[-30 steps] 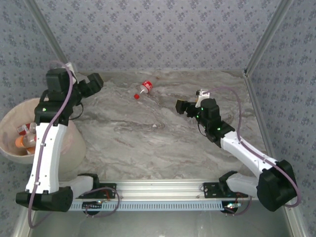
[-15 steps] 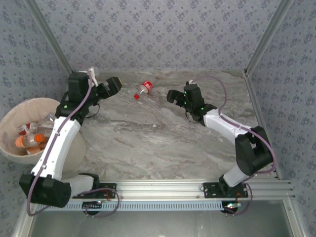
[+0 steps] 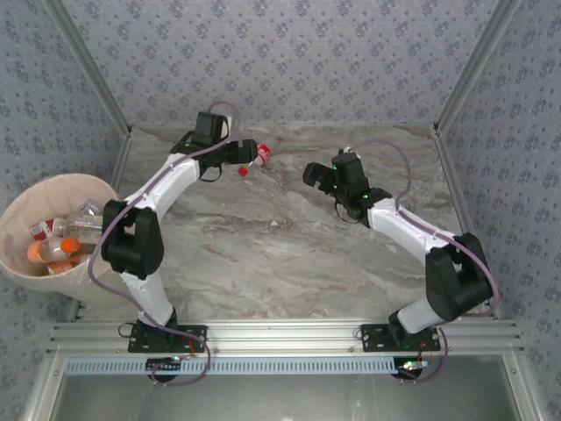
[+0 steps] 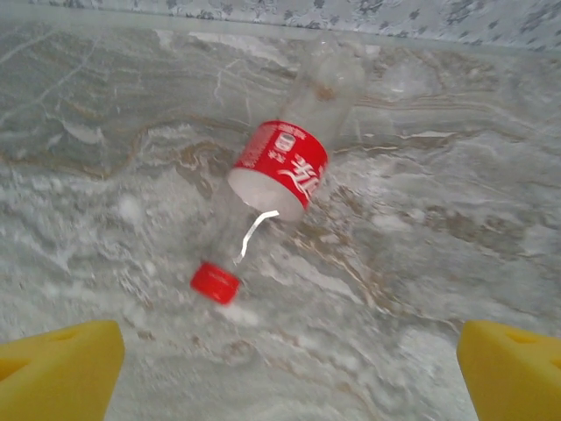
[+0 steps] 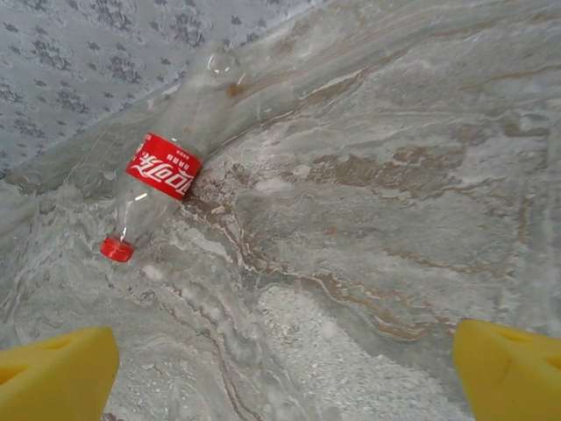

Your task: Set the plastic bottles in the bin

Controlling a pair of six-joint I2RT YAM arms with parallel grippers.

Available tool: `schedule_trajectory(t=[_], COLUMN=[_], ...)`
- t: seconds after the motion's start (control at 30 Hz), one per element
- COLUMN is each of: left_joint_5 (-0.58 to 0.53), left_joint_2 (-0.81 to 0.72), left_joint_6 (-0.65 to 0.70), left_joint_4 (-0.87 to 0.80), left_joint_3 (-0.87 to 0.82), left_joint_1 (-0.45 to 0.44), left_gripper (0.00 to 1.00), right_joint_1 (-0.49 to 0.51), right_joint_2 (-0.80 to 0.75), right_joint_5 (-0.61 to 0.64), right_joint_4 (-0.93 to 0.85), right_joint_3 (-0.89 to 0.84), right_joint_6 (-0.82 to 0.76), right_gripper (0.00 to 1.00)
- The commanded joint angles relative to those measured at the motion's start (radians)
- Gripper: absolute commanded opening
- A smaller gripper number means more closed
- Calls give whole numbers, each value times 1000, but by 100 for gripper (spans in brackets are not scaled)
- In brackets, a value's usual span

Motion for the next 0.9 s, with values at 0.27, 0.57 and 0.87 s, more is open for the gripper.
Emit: schedule_trajectory(t=[0.27,0.57,0.87], left_joint_5=[-74,-135,-153], left_joint_2=[297,514,750], left_joint_6=[211,236,241], left_joint_4=[-84,-226,-459], left_joint_3=[323,607,956], left_joint_1=[-17,-50,-51], left_gripper=[98,97,97], right_joint_1=[-36,-47,-60], right_joint_2=[-169,-171,-173], right_joint_5=[46,40,42], right_joint_4=[-56,-53,-70], right_joint_3=[-106,-109,-115], right_joint_6=[-91,-92,-105], right_gripper=[100,100,100])
